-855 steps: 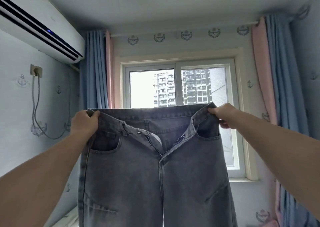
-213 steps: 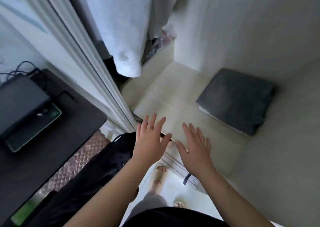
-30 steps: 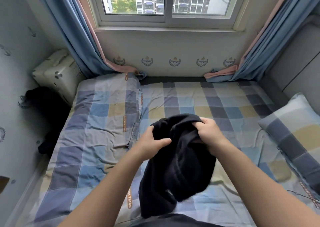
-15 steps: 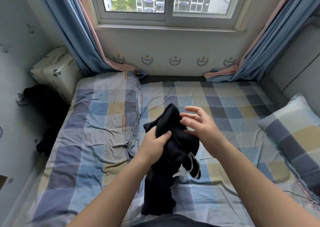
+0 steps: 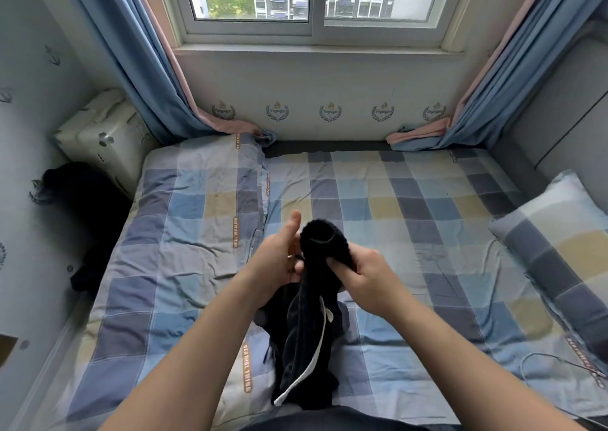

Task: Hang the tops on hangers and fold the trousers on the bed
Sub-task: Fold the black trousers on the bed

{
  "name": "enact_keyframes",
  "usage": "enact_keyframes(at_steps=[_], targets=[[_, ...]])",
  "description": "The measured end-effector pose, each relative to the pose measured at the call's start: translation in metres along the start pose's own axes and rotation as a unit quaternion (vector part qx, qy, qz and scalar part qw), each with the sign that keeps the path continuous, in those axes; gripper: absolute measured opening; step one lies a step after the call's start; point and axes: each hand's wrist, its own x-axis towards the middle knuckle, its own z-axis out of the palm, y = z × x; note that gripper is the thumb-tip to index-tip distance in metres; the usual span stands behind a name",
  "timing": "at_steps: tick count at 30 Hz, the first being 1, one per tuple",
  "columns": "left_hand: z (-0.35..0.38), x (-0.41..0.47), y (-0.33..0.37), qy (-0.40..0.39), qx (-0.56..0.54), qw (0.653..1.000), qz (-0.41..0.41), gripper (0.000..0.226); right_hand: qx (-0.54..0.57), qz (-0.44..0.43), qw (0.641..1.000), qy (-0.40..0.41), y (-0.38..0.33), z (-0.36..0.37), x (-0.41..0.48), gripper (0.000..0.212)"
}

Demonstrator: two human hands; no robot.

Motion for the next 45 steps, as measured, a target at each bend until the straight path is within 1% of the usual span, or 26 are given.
enact_keyframes(at_steps=[2,5,7,8,11,13,15,16,18,20,22,24,26,27,29,31,32,33,34,35,36,37,39,41,43,45], targets=[[0.000,-0.004,-0.001,-0.036,0.048,0.997,0.037,0.057,0.049,0.016,0.999,0.011,-0.006,-0.007,0.006,0.016],[0.000,-0.005,-0.014,-0.074,0.081,0.989,0.101,0.026,0.196,0.076,0.976,0.050,-0.021,-0.022,0.015,0.019],[-0.002,-0.002,-0.026,-0.087,0.098,0.984,0.122,0.034,0.244,0.099,0.963,0.062,-0.025,-0.033,0.018,0.025],[-0.002,0.001,-0.032,-0.076,0.118,0.981,0.131,0.036,0.253,0.104,0.960,0.064,-0.026,-0.037,0.019,0.027],[0.000,0.010,-0.044,-0.005,0.200,0.968,0.154,0.029,0.292,0.124,0.944,0.088,-0.023,-0.044,0.019,0.029],[-0.005,0.018,-0.053,0.030,0.250,0.956,0.152,0.022,0.331,0.152,0.924,0.117,-0.016,-0.048,0.018,0.027],[-0.012,0.024,-0.062,0.062,0.283,0.948,0.133,0.011,0.336,0.188,0.912,0.141,-0.003,-0.049,0.015,0.025],[-0.014,0.026,-0.063,0.074,0.294,0.945,0.125,0.008,0.327,0.209,0.909,0.153,0.005,-0.048,0.013,0.025],[-0.014,0.027,-0.062,0.083,0.302,0.942,0.119,0.010,0.290,0.265,0.902,0.176,0.027,-0.047,0.008,0.021],[-0.009,0.024,-0.052,0.080,0.306,0.940,0.125,0.016,0.203,0.313,0.910,0.181,0.049,-0.046,-0.001,0.016],[-0.005,0.021,-0.038,0.071,0.324,0.933,0.140,0.025,0.115,0.326,0.924,0.162,0.064,-0.042,-0.011,0.025],[0.000,0.018,-0.026,0.041,0.329,0.933,0.138,0.032,0.113,0.288,0.941,0.137,0.060,-0.036,-0.021,0.036],[0.005,0.014,-0.015,0.012,0.358,0.924,0.137,0.028,0.131,0.212,0.964,0.091,0.049,-0.030,-0.025,0.063],[0.007,0.013,-0.011,-0.005,0.378,0.914,0.147,0.023,0.115,0.174,0.976,0.058,0.043,-0.028,-0.025,0.077],[0.008,0.011,-0.005,-0.049,0.412,0.895,0.162,0.015,0.013,0.103,0.994,0.024,0.029,-0.026,-0.019,0.087],[0.005,0.009,0.003,-0.098,0.455,0.869,0.168,0.017,-0.143,0.031,0.989,0.005,0.020,-0.026,-0.007,0.091],[0.004,0.008,0.006,-0.115,0.474,0.856,0.169,0.017,-0.205,0.005,0.979,-0.011,0.018,-0.026,0.001,0.091],[0.003,0.007,0.008,-0.124,0.490,0.845,0.175,0.016,-0.248,-0.010,0.968,-0.032,0.018,-0.027,0.009,0.085],[0.001,0.006,0.010,-0.121,0.500,0.837,0.188,0.014,-0.272,-0.015,0.960,-0.055,0.017,-0.028,0.017,0.072],[0.000,0.005,0.012,-0.110,0.506,0.831,0.202,0.011,-0.280,-0.009,0.958,-0.069,0.017,-0.029,0.025,0.052],[-0.003,0.006,0.013,-0.090,0.507,0.830,0.214,0.009,-0.279,0.004,0.958,-0.071,0.017,-0.030,0.031,0.031],[-0.007,0.006,0.013,-0.063,0.503,0.832,0.226,0.010,-0.265,0.018,0.962,-0.058,0.017,-0.031,0.035,0.019],[-0.016,0.010,0.011,0.000,0.489,0.840,0.233,0.017,-0.217,0.038,0.975,-0.019,0.022,-0.030,0.039,0.029],[-0.025,0.016,0.008,0.061,0.480,0.846,0.223,0.027,-0.202,0.028,0.979,0.018,0.020,-0.029,0.040,0.030],[-0.030,0.025,0.007,0.113,0.495,0.833,0.222,0.035,-0.235,0.003,0.970,0.058,0.016,-0.029,0.045,0.027],[-0.036,0.036,0.009,0.150,0.517,0.812,0.225,0.035,-0.285,0.005,0.955,0.077,0.012,-0.032,0.057,0.026]])
